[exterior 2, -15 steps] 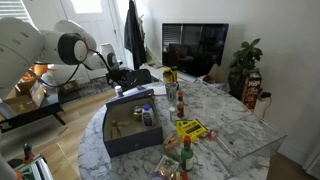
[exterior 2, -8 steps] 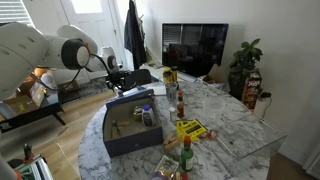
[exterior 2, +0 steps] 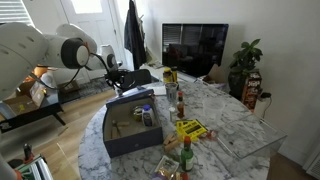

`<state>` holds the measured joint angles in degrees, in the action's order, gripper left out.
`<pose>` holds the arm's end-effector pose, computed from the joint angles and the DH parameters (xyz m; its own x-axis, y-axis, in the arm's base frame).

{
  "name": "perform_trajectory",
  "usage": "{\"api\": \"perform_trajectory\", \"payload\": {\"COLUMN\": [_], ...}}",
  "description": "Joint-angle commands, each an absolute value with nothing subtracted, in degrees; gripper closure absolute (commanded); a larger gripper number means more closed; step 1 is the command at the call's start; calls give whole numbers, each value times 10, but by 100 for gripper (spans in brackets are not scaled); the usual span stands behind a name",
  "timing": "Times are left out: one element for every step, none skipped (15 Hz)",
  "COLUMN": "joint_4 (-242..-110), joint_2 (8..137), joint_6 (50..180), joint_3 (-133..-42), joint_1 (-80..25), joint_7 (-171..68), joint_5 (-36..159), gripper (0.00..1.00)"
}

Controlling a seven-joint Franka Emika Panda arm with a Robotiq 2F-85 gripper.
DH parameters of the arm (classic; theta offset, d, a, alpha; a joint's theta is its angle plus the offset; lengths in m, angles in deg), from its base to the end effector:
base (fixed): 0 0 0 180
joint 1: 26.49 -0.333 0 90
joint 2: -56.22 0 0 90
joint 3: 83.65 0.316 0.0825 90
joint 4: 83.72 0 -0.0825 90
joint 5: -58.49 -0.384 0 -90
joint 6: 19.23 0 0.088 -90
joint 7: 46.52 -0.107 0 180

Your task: Put the white bottle into the box

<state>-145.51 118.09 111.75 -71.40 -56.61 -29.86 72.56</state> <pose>0.6222 0.4804 0.1800 0.4867 0.8628 0.1367 0.8653 -0.4976 0.0602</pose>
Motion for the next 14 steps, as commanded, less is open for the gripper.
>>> {"api": "perform_trajectory", "payload": {"joint_4": [-1579, -1596, -1617, -1638, -1661, -1684, -1708, -1734, -1760, -1787, -1811, -1839, -1867, -1894], "joint_2": [1063, 1045, 1020, 996, 971, 947, 925, 904, 884, 864, 847, 827, 811, 797], "joint_6": [1200, 1217, 1223, 1221, 1209, 1198, 1188, 1181, 1176, 1172, 1168, 1168, 1180, 1210], "joint_3": [-751, -763, -778, -793, -806, -818, -826, -833, -840, -845, -839, -839, -833, -822], "joint_1": [-567, -569, -575, -581, -586, -591, -594, -597, -601, -604, -599, -599, -595, -585], "joint_7": [-394, -426, -462, -498, -529, -558, -586, -614, -644, -674, -710, -743, -775, -797], "joint_5": [747, 749, 753, 755, 757, 760, 760, 760, 759, 757, 761, 758, 750, 734], "gripper": [68, 68, 68, 68, 68, 68, 68, 68, 68, 68, 68, 68, 68, 68]}}
